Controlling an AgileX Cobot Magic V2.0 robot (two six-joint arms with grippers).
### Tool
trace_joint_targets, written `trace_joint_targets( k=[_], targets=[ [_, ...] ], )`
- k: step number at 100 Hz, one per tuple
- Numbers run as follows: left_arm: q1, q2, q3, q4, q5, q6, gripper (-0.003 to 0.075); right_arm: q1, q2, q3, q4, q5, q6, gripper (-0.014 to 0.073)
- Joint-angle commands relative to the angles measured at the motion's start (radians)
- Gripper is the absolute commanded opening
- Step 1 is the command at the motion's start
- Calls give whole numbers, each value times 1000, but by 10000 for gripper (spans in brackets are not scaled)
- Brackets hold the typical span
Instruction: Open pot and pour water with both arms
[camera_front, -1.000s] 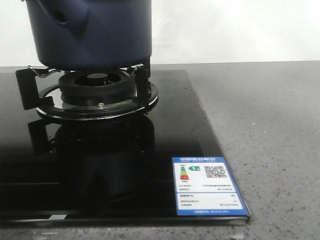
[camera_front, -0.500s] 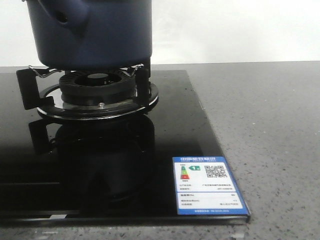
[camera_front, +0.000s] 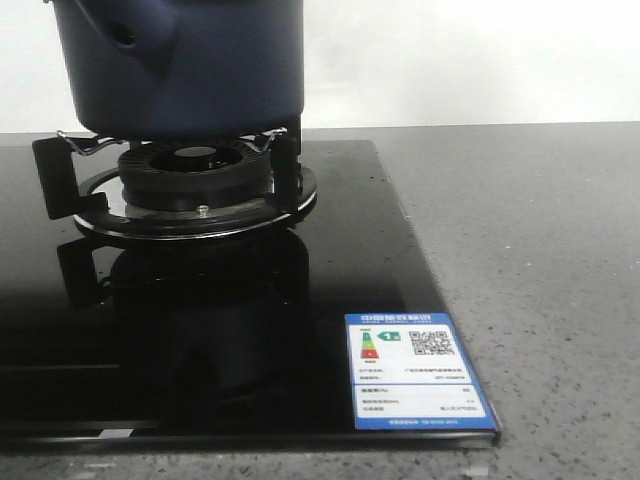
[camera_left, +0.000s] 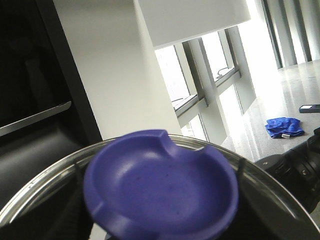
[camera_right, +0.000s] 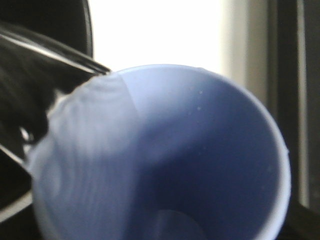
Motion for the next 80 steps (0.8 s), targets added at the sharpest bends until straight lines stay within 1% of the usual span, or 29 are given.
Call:
trace_joint_targets(
  k=[1,19,29,50,67,74,80],
  targets=[
    [-1,-18,-35,-87,-32,-14,231,4,-40,-56,-105,-25,-1,148],
    [-1,-18,-35,-87,-32,-14,231,4,-29,-88,-367,-35,-1,148],
    [-1,-18,-35,-87,-32,-14,231,4,-15,-134,-456,-26,-1,148],
    [-1,-18,-35,-85,-32,-14,231,4,10,-246,-471,-35,-1,148],
    [-1,-18,-35,-85,-32,-14,231,4,10,-262,-469,-35,1,148],
    [-1,-18,-35,-83,-32,-14,231,4,10,-262,-421,-46,1,148],
    [-1,-18,-35,-83,-32,-14,231,4,12,-262,-321,-41,37,148]
  ],
)
